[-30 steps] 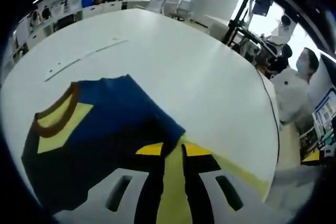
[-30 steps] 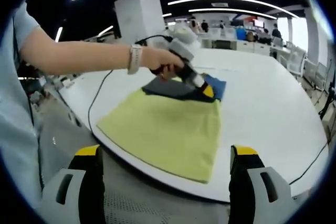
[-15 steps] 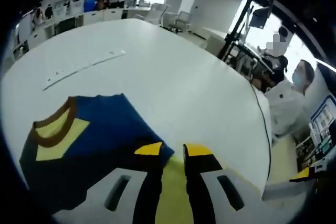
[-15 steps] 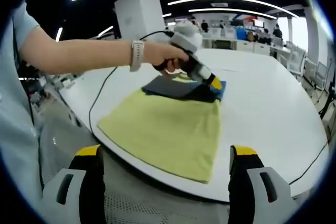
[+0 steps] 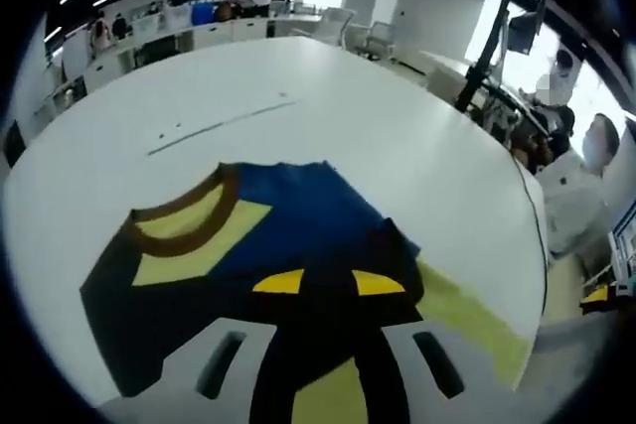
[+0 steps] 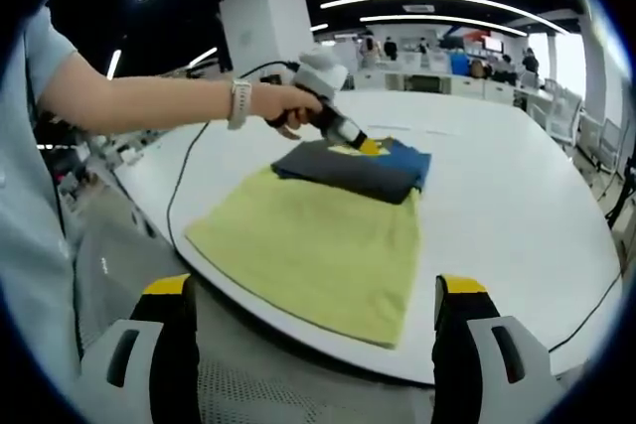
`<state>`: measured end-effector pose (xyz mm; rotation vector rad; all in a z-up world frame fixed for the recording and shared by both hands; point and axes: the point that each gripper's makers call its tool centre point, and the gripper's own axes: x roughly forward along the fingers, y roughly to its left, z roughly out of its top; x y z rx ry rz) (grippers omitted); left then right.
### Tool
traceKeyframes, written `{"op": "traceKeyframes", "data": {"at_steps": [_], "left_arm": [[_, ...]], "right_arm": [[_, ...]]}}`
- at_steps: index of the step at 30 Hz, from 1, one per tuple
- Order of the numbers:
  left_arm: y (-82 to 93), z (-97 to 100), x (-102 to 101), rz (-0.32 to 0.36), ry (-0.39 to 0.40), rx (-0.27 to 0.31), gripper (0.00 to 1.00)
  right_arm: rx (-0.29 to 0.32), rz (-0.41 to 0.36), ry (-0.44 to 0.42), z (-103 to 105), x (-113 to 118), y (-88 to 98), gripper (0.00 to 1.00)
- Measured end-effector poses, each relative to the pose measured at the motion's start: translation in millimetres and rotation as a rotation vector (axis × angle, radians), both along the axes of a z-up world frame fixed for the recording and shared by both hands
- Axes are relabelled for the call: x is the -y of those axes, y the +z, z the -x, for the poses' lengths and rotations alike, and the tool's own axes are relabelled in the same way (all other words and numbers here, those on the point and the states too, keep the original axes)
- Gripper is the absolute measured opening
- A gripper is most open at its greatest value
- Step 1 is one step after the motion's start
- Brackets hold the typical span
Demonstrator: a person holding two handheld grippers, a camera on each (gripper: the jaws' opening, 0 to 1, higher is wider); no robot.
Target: Fold the garment on the visible template until the final outline fits inside the template.
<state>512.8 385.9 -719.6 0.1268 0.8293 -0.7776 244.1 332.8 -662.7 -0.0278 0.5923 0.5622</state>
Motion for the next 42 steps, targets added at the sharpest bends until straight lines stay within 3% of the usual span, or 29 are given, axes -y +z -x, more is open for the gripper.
{"op": "traceKeyframes", "data": {"at_steps": [13, 30, 42], "left_arm": [[1.5, 24.5, -15, -0.036, -0.062, 0.017, 0.26], [36.0, 50.9, -35, -0.017, -0.118, 0.095, 0.47], [43.1, 70.0, -61, -0.009, -0.106, 0.103, 0.58]], "right_arm": [[-0.002, 0.013, 0.010, -1, -3, 1.1, 0.99], [0.029, 0.049, 0.054, -10, -6, 11.8, 0.99], [0.052, 0.077, 0.064, -16, -6, 22.0, 1.00]]}}
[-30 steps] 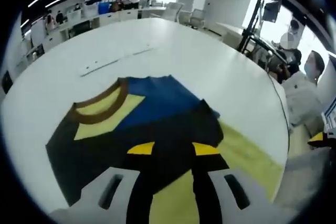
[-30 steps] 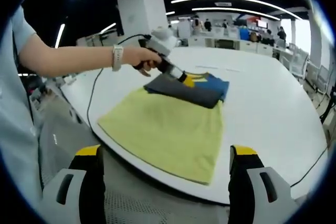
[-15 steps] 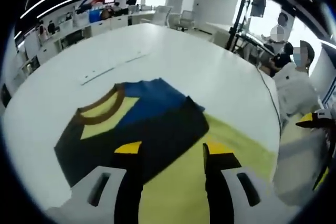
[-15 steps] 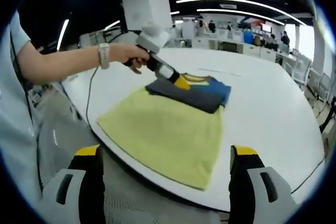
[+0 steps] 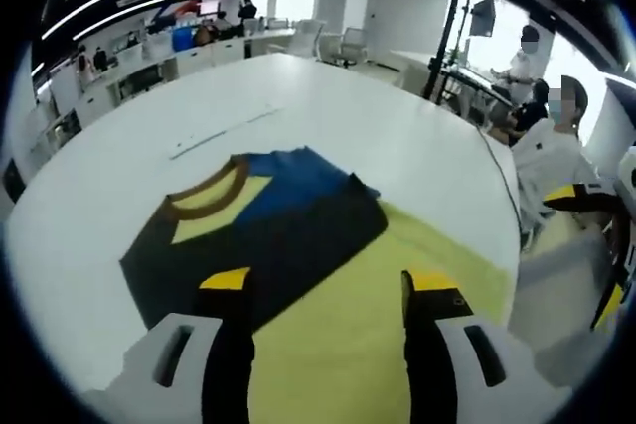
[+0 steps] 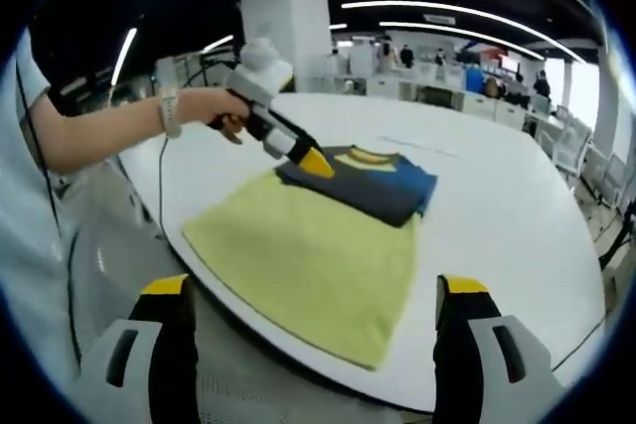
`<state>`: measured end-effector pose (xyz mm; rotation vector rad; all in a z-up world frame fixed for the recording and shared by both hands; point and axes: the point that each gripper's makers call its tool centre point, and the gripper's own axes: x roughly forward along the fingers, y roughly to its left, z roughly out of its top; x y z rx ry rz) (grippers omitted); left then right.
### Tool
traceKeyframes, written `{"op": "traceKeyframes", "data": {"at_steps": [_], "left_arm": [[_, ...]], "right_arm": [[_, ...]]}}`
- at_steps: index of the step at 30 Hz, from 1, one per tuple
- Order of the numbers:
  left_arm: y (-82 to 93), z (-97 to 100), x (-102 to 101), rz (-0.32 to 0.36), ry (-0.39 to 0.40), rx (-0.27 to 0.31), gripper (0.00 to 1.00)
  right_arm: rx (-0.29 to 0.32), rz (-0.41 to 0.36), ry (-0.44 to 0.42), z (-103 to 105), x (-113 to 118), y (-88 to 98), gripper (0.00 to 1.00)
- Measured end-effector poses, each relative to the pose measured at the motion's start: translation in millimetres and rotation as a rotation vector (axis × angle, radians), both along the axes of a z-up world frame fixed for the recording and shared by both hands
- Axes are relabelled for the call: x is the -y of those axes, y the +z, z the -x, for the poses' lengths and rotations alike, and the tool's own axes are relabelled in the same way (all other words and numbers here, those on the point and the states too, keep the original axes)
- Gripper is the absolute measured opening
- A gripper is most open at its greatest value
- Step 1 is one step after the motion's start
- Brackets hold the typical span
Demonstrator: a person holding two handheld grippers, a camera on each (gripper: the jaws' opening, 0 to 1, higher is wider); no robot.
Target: Fold the garment on the visible template until the final outline fits inside the template.
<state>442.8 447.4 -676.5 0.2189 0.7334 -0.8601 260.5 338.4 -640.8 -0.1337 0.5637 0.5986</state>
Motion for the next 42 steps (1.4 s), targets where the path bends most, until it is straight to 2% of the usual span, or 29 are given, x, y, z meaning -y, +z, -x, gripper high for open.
{"op": "traceKeyframes", "data": {"at_steps": [17, 25, 29, 33, 42], "left_arm": [[30.7, 23.8, -31, 0.036, 0.022, 0.066, 0.72], [36.0, 37.4, -41, 0.034, 0.027, 0.084, 0.80], [39.0, 44.0, -46, 0.032, 0.025, 0.081, 0.87], [45.8, 49.6, -52, 0.034, 0.030, 0.105, 0.90], [49.8, 70.2, -64, 0.037, 0.022, 0.105, 0.99]], "right_arm": [[0.031, 0.040, 0.016, -9, 1, 13.6, 1.00], [0.054, 0.040, 0.016, -16, 1, 22.2, 1.00], [0.060, 0.046, 0.019, -19, 1, 24.8, 1.00], [0.068, 0.049, 0.020, -21, 1, 27.3, 1.00], [0.086, 0.062, 0.019, -25, 3, 33.4, 1.00]]}}
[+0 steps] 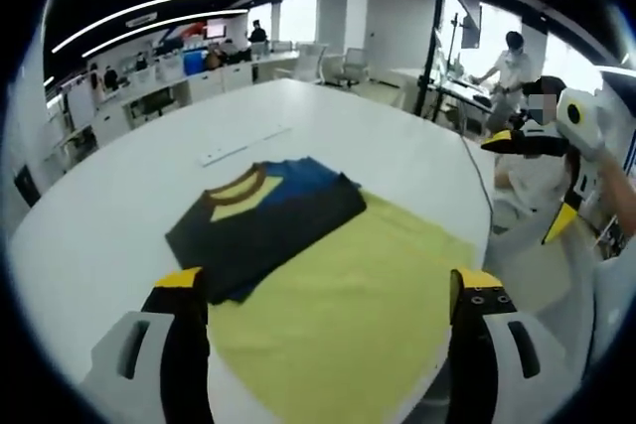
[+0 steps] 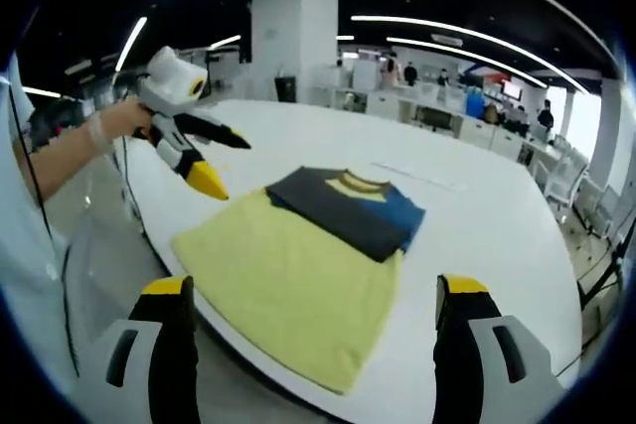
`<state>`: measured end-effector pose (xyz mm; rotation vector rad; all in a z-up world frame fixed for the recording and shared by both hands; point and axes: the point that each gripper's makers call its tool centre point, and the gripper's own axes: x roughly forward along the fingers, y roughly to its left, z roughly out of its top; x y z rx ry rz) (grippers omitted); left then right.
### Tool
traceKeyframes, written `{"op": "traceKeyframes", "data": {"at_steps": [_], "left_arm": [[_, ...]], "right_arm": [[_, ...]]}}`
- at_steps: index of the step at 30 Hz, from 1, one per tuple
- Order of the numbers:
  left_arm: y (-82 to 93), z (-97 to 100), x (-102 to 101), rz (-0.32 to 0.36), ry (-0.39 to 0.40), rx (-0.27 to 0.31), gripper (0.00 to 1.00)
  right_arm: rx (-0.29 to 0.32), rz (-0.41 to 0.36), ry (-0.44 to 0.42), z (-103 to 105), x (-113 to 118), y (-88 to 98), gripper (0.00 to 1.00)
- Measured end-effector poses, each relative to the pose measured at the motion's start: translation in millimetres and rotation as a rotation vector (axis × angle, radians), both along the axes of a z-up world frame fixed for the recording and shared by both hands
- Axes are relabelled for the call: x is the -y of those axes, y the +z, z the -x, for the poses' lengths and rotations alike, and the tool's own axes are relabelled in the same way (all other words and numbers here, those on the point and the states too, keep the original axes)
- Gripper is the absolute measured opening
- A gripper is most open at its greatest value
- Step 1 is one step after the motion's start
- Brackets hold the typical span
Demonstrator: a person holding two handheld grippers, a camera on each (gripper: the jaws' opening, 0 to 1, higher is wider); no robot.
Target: Fold the garment on the visible template until the final outline fits inside the template.
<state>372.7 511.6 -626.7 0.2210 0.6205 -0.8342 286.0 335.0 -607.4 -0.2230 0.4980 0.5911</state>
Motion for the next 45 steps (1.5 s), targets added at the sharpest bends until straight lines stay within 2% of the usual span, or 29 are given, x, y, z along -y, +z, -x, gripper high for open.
{"op": "traceKeyframes", "data": {"at_steps": [6, 19, 30, 37, 45], "left_arm": [[1.8, 11.6, -7, -0.007, -0.011, -0.005, 1.00], [20.9, 27.7, -23, 0.007, 0.000, 0.030, 1.00], [10.1, 43.1, -43, -0.007, 0.046, -0.001, 1.00], [20.4, 43.1, -45, 0.010, 0.060, 0.019, 1.00], [11.6, 49.9, -50, -0.009, 0.067, 0.003, 1.00]], "right_arm": [[0.003, 0.012, 0.008, 0, 1, 0.9, 1.00], [0.022, 0.024, 0.002, -4, 7, 6.5, 1.00], [0.016, 0.027, -0.024, -2, 14, 5.2, 1.00], [0.016, 0.029, -0.029, 0, 12, 6.5, 1.00], [0.000, 0.029, -0.027, 3, 10, 1.6, 1.00]]}}
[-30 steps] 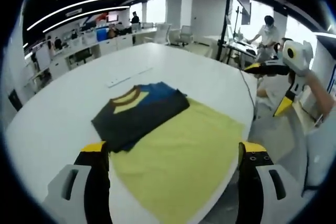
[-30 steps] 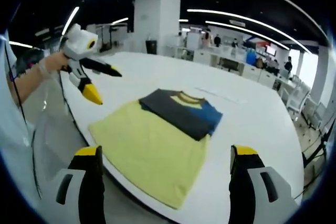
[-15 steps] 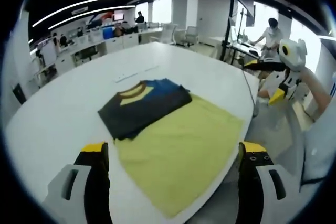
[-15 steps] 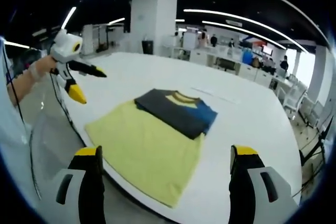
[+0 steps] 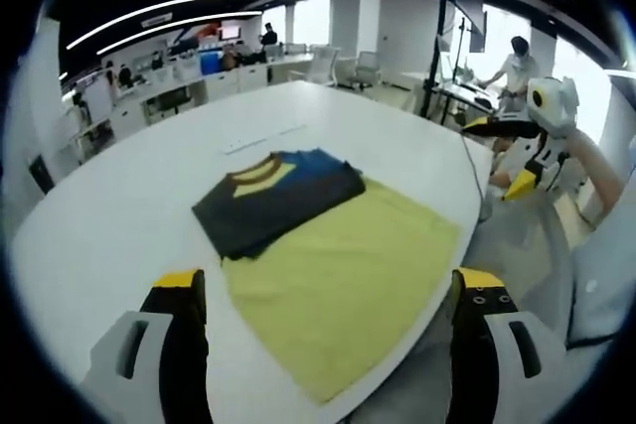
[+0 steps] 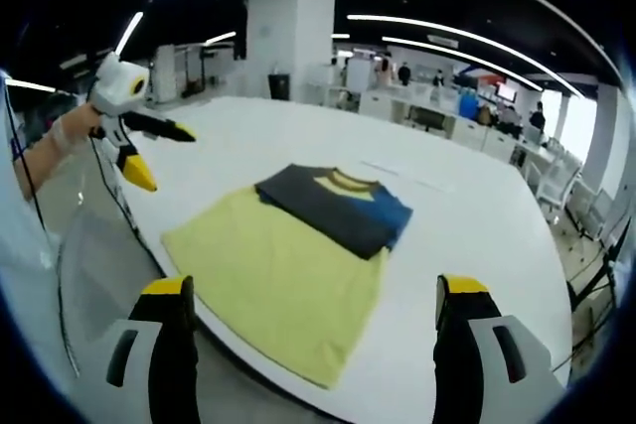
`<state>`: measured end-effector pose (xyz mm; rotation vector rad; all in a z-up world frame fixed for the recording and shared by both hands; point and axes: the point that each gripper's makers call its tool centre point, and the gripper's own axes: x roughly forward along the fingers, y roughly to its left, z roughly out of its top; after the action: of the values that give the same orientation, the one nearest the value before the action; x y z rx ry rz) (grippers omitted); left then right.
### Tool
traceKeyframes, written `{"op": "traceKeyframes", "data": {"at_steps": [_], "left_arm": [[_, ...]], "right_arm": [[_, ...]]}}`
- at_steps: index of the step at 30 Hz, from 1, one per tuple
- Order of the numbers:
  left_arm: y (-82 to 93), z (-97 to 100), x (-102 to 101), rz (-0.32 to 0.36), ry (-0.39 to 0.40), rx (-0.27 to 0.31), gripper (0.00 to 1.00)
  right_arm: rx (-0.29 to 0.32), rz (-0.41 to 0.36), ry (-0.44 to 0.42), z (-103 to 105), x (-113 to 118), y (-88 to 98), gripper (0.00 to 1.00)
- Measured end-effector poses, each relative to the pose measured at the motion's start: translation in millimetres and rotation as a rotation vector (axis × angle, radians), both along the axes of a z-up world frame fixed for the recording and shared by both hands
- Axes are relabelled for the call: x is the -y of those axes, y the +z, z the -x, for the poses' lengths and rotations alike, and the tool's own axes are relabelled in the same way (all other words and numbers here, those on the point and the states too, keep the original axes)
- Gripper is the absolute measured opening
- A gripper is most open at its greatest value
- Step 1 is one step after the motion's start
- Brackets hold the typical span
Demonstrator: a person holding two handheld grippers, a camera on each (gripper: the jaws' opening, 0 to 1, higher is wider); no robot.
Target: Fold the garment on the visible template until the final outline fits inside the template.
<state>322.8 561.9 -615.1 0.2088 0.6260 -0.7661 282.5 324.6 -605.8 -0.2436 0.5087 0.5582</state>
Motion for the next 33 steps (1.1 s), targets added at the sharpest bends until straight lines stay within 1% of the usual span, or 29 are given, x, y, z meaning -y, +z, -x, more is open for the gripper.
{"op": "traceKeyframes", "data": {"at_steps": [9, 13, 15, 19, 23, 27, 33], "left_arm": [[-7.9, 7.1, -6, 0.020, 0.028, -0.028, 1.00], [-10.5, 10.5, -8, 0.017, 0.034, -0.033, 1.00], [-12.1, 11.6, -10, 0.026, 0.039, -0.037, 1.00], [-20.9, 13.6, -15, 0.017, 0.047, -0.055, 1.00], [-28.5, 16.0, -17, 0.036, 0.057, -0.077, 1.00], [-38.9, 20.2, -18, 0.021, 0.059, -0.104, 0.99], [-52.8, 23.8, -25, 0.029, 0.084, -0.142, 0.99]], "right_arm": [[-0.018, 0.007, -0.014, 3, 0, -6.6, 1.00], [-0.026, 0.006, -0.018, 5, -1, -9.3, 1.00], [-0.033, 0.007, -0.020, 6, -1, -11.7, 1.00], [-0.049, 0.013, -0.027, 8, 1, -16.9, 1.00], [-0.063, 0.020, -0.029, 9, 2, -21.2, 1.00], [-0.074, 0.020, -0.034, 8, 4, -25.6, 1.00], [-0.103, 0.022, -0.026, 5, 7, -38.2, 0.99]]}}
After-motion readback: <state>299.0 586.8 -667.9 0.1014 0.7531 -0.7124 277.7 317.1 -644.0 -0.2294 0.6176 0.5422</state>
